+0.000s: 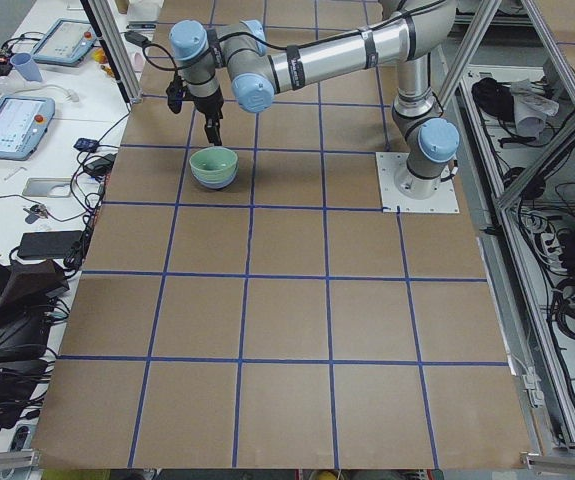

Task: Stack green bowl on blue bowl
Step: 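Open the left gripper and raise it away from the bowls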

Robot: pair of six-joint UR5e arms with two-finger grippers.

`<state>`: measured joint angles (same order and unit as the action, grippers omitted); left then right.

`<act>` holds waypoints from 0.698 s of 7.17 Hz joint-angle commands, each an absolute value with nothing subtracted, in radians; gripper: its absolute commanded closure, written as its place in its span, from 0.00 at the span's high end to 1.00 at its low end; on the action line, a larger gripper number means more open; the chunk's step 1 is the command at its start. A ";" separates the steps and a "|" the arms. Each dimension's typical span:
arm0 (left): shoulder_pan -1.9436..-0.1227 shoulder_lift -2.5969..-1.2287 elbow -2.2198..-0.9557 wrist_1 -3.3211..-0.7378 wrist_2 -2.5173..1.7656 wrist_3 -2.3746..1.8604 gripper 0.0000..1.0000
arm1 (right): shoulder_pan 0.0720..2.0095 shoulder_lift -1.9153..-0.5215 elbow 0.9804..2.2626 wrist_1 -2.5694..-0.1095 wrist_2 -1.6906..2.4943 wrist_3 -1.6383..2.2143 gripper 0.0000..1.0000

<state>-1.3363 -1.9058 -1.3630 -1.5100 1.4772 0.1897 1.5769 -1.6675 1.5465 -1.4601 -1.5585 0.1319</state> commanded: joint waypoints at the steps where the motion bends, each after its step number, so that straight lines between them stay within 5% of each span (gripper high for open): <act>1: -1.412 -1.846 -1.365 -1.517 1.480 0.152 1.00 | 1.577 -1.667 1.548 -1.460 -1.559 0.132 1.00; 5: -1.535 -1.799 -1.367 -1.514 1.551 0.074 1.00 | 1.577 -1.667 1.548 -1.459 -1.559 0.132 1.00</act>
